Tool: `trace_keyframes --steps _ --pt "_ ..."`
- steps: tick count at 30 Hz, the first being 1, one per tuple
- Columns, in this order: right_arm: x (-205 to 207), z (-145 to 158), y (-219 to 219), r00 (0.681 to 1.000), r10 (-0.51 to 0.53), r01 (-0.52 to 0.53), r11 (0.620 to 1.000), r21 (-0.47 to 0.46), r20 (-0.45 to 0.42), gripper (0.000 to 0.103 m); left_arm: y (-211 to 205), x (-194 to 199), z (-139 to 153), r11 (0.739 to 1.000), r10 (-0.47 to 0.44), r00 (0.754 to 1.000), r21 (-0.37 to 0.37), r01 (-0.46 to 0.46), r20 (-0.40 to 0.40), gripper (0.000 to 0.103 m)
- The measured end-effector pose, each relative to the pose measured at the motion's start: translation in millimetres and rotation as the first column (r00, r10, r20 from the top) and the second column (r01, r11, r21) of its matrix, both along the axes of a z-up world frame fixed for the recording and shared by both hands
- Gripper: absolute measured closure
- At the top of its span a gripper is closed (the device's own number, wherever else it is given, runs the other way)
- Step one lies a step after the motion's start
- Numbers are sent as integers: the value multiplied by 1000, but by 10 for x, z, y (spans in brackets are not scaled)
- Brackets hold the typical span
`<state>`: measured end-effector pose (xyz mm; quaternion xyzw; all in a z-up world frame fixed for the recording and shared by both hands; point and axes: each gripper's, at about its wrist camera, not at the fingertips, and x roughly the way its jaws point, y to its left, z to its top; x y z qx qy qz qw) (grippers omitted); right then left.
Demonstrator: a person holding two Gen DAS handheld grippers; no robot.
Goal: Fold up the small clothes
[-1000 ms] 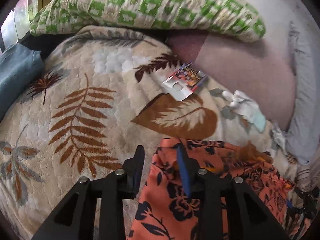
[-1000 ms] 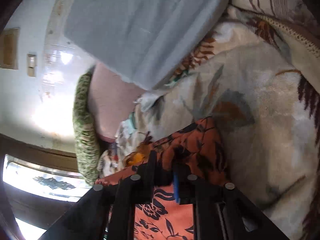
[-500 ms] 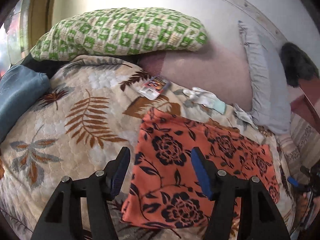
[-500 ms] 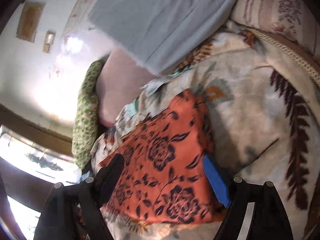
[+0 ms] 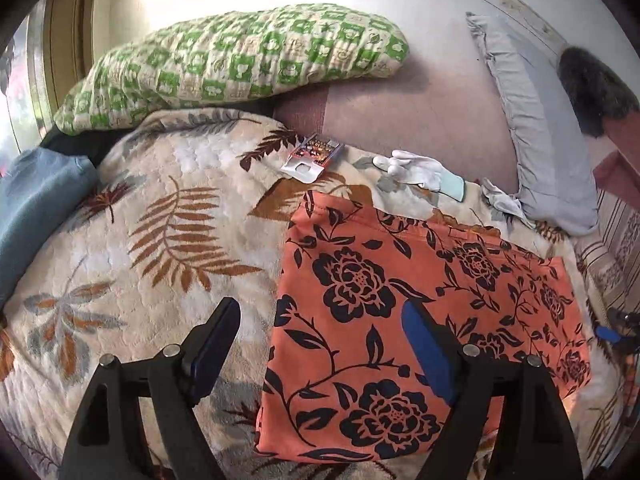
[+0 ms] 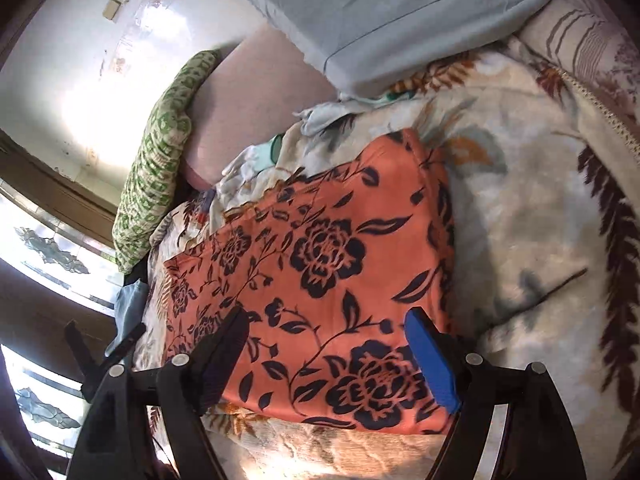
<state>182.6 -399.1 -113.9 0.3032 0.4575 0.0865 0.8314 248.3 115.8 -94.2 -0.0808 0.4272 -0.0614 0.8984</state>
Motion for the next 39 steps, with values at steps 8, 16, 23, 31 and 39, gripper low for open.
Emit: trace_keyframes --steps 8,16,23,31,39 --pt "304 -499 -468 992 -64 75 992 103 -107 20 245 391 -737 964 -13 972 -261 -50 -235 21" --pt "558 -712 -349 992 12 7 989 150 -128 21 239 527 -784 959 -13 973 -279 -53 -230 44" --pt "700 -635 -86 972 40 -50 998 -38 -231 85 53 698 -673 986 26 944 -144 -77 -329 90" --pt "559 246 -8 991 61 -70 995 -73 -119 93 -68 331 297 995 -2 984 -96 -15 -178 91" --pt "-414 899 23 994 107 -109 992 -66 -34 92 250 -974 701 995 -4 995 -104 -6 -96 90"
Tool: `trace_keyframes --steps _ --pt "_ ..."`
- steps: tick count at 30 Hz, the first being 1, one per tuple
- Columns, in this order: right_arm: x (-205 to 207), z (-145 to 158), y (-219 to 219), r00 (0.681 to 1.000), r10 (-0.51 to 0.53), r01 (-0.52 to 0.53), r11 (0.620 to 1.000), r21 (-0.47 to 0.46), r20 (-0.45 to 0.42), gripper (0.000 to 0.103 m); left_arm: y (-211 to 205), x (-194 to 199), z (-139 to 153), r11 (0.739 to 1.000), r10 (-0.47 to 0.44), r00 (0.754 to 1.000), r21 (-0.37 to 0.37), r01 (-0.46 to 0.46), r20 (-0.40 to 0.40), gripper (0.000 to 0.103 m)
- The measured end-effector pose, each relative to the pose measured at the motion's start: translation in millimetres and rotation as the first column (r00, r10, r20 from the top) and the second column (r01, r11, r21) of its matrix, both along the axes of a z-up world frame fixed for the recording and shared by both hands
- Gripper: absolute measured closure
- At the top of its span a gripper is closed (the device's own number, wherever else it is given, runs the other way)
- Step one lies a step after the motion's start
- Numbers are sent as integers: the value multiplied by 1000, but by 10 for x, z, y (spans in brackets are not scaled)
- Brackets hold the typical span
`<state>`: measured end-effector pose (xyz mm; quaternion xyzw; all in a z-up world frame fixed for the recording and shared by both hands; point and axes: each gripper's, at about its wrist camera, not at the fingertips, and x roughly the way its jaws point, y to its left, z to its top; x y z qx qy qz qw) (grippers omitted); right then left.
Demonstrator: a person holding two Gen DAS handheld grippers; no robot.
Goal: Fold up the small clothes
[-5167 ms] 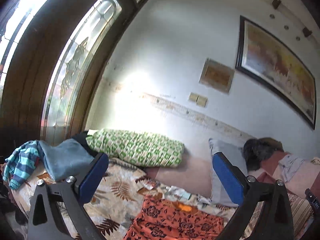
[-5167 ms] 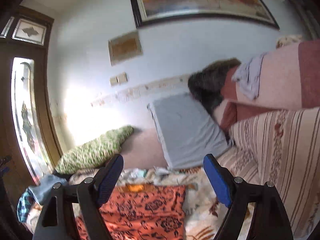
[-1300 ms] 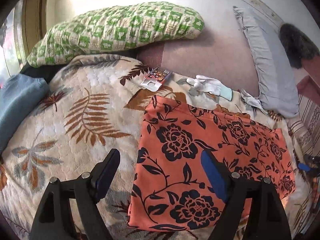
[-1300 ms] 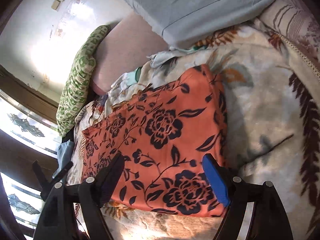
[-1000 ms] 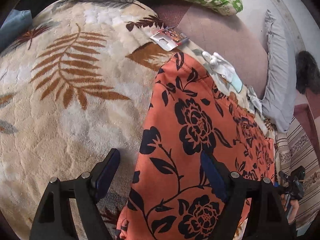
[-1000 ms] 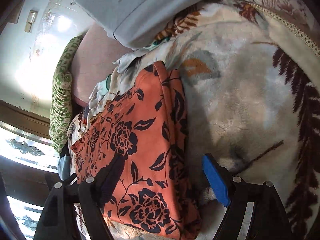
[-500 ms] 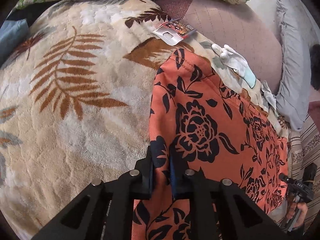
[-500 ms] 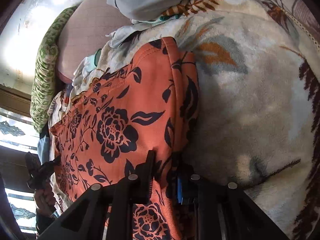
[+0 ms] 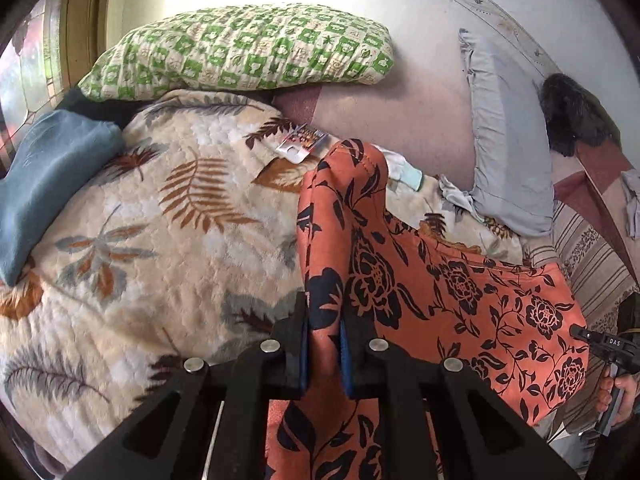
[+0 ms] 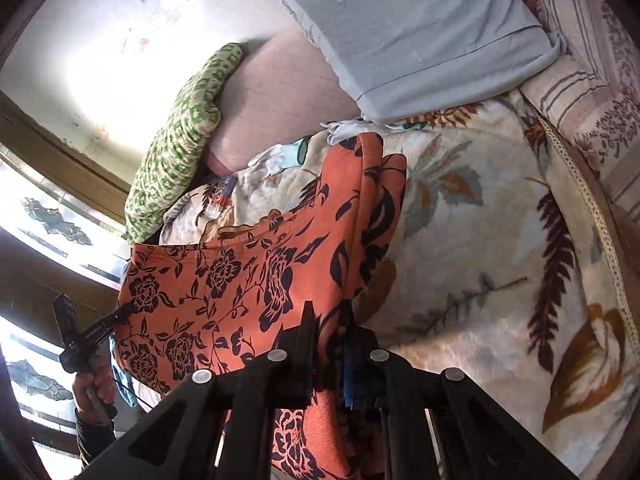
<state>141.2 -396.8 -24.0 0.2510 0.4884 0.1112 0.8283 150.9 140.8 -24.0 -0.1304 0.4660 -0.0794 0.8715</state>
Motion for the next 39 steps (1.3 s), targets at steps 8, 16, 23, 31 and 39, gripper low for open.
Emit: trace_keyframes --steps 8,16,23,31,39 --pt "-771 -1454 5 958 -105 93 994 -58 -267 75 197 -375 -1228 983 165 975 110 -149 -149 67" --pt "-919 -636 -45 981 -191 189 978 -91 -15 40 185 -660 -322 987 131 987 77 -138 88 47" --pt "-390 -961 267 996 -88 86 982 169 6 30 -397 -578 -1022 981 35 995 191 -17 -90 47" --pt "-251 -1045 240 981 -182 187 979 81 -63 34 -549 -583 -1288 958 31 993 287 4 -115 39" --pt "-23 -1433 31 950 -290 295 955 31 -118 35 -558 -589 -1280 957 32 993 291 3 -118 38"
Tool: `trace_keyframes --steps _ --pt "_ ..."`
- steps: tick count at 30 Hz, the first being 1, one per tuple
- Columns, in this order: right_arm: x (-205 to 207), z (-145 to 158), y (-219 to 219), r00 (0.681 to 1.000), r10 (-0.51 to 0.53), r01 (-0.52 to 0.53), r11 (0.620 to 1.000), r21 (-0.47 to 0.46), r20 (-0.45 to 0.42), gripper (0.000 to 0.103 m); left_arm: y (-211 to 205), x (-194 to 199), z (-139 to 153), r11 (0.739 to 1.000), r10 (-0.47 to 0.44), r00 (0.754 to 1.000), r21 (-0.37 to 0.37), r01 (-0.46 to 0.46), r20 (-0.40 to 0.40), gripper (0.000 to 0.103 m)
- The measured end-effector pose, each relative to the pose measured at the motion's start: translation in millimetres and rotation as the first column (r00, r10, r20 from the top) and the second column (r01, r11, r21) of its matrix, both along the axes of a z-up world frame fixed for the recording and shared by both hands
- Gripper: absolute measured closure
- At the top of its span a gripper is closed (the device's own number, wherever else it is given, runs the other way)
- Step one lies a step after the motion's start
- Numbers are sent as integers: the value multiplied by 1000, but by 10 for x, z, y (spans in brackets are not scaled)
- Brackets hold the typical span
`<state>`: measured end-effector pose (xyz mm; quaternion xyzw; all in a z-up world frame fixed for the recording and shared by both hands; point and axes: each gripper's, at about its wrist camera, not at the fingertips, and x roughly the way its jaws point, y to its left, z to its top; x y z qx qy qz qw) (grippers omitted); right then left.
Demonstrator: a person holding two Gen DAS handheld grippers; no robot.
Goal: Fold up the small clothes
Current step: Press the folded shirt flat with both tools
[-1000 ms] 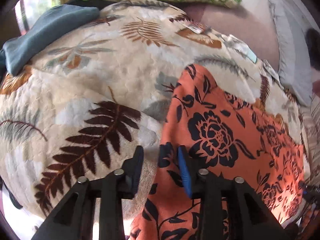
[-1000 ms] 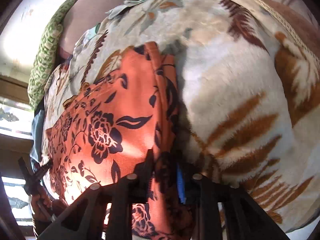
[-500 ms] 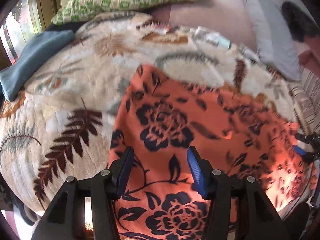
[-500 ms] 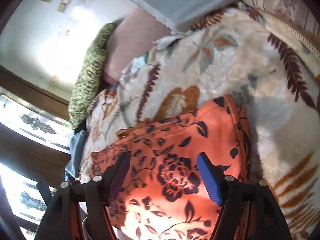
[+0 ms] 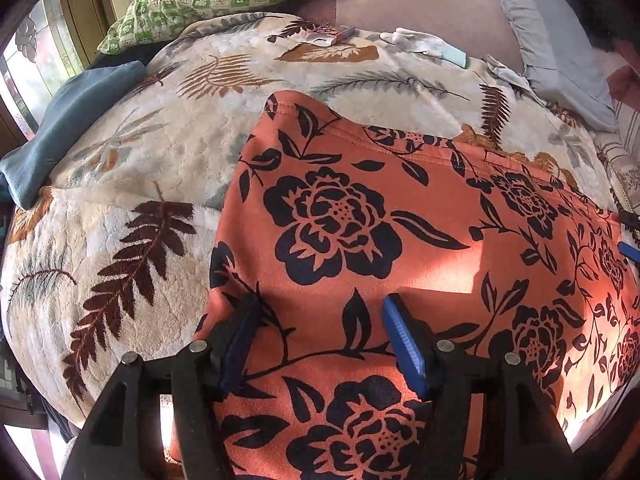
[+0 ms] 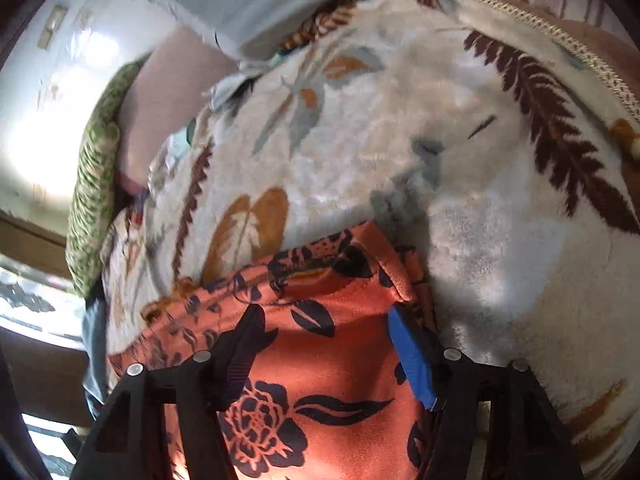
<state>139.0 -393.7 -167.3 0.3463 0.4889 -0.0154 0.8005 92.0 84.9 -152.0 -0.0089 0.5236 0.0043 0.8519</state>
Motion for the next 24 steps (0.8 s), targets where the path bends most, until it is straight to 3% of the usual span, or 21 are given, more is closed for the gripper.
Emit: trace_keyframes --steps 3,5,7,8,9,11,15,17,19,21,22,24 --pt "-61 325 179 996 78 -75 995 -69 44 34 -14 1 -5 1000 7 1000 7 -7 -1 38" --pt "-112 408 282 989 127 -121 990 -70 76 28 -5 -9 -4 1000 11 1000 3 -11 -2 37" --pt "-151 266 286 992 116 -111 988 -106 40 20 -10 -16 12 1000 14 1000 2 -14 -11 37" --pt "-130 79 253 994 99 -104 986 -130 -45 21 -15 -22 28 1000 17 1000 7 -17 -20 37" --pt "-140 -43 220 994 98 -104 988 -111 -57 21 -16 -33 48 1000 18 999 11 -18 -28 37" --pt "-189 140 257 996 82 -85 986 -140 -28 22 -4 -72 97 1000 23 1000 10 -23 -19 37" --pt "-401 553 449 988 143 -132 975 -176 56 22 6 -153 182 999 36 999 7 -36 -8 37" --pt "-564 619 523 979 173 -155 974 -167 103 21 -6 -199 237 999 33 999 17 -33 4 37" --pt "-676 490 555 982 172 -155 972 -176 83 20 -20 -246 301 999 31 999 27 -31 21 37" --pt "-696 149 519 988 149 -152 975 -160 -31 20 -38 -295 361 999 25 999 32 -26 30 38" --pt "-716 42 494 989 144 -146 979 -142 -28 20 -45 -316 392 999 20 999 38 -21 35 37" --pt "-754 148 510 992 127 -124 980 -154 5 20 -55 -349 451 998 20 998 53 -22 51 37"
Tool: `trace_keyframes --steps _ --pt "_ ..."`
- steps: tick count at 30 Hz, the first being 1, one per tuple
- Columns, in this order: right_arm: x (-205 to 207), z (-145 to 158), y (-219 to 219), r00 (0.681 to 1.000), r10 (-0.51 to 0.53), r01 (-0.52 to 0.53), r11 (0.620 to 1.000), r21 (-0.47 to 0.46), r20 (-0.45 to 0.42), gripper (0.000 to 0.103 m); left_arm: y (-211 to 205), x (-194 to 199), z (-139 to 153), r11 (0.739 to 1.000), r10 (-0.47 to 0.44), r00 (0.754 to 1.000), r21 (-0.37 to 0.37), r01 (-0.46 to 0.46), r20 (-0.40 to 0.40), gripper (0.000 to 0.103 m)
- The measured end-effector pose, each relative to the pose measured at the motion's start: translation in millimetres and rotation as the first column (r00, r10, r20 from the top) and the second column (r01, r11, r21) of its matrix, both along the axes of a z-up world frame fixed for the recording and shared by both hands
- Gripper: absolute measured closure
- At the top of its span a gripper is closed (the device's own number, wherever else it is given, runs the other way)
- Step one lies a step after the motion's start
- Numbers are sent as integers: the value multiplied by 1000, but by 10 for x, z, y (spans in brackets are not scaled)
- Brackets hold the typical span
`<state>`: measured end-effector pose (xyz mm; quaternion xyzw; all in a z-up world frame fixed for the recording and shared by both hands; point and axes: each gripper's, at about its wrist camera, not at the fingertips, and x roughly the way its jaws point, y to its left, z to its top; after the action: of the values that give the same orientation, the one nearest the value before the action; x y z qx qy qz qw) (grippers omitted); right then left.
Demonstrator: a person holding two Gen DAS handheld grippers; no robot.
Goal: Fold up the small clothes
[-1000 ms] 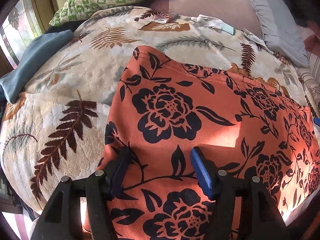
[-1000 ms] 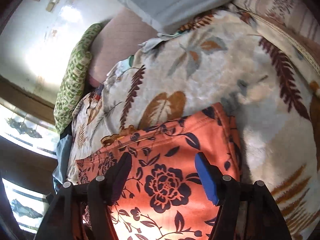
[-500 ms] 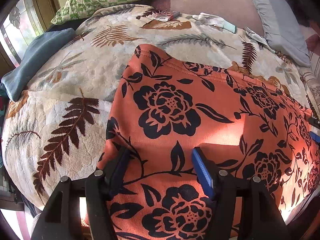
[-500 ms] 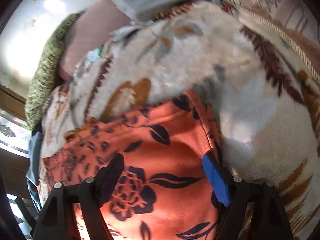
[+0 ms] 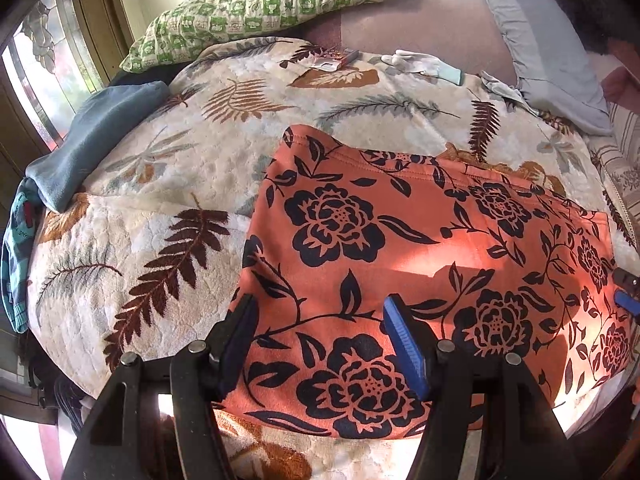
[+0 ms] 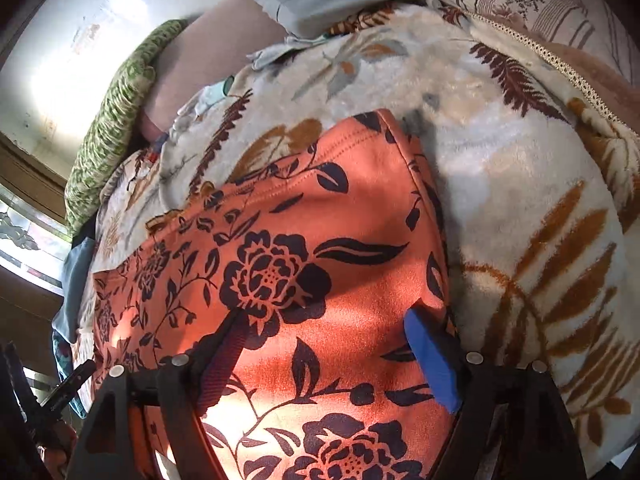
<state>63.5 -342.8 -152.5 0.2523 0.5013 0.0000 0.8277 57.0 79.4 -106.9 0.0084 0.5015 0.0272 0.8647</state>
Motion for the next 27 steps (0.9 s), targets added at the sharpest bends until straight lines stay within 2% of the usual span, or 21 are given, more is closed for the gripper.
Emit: trace_keyframes --steps 1,4,6,8,9,10,13,15,17,20,22,25,27 --pt "-3 78 17 1000 4 -4 1000 3 -5 20 3 -8 25 1000 5 1000 -1 -5 5 37" --pt "-156 354 -16 997 -9 6 999 41 79 20 -1 -41 67 1000 9 1000 -25 -9 17 37" --pt "-278 425 -42 994 -22 14 997 78 111 19 -34 -54 53 1000 7 1000 -30 -6 16 37" --pt "-295 265 -85 997 -16 10 997 81 75 17 -85 -48 12 1000 -3 1000 -29 3 -4 37" --pt "-266 78 -143 1000 -26 26 998 61 7 17 -111 -52 -1 1000 -11 1000 -26 11 -14 37" --pt "-251 -84 -198 998 -41 44 996 82 -40 18 -139 -66 0 1000 -21 1000 -20 20 -16 37" --pt "-357 160 -296 995 -92 86 985 147 31 18 -195 -96 37 1000 -19 1000 -15 19 10 37" --pt "-475 385 -324 991 -105 93 986 135 84 18 -230 -98 41 999 -27 1000 -36 27 13 37" --pt "-652 484 -397 987 -133 115 978 172 96 18 -282 -103 19 999 -36 999 -35 37 12 37" --pt "-1005 344 -494 978 -207 195 932 306 9 18 -372 -106 -36 998 -54 999 -43 55 5 37" --pt "-1176 222 -454 976 -212 216 915 342 -50 18 -427 -107 -66 996 -70 998 -58 70 -3 37" --pt "-1285 31 -350 979 -187 204 895 398 -81 18 -505 -144 -50 994 -91 996 -63 92 12 37" --pt "-1282 -94 -335 972 -206 233 890 393 -109 18 -516 -187 0 993 -98 994 -67 100 39 37"
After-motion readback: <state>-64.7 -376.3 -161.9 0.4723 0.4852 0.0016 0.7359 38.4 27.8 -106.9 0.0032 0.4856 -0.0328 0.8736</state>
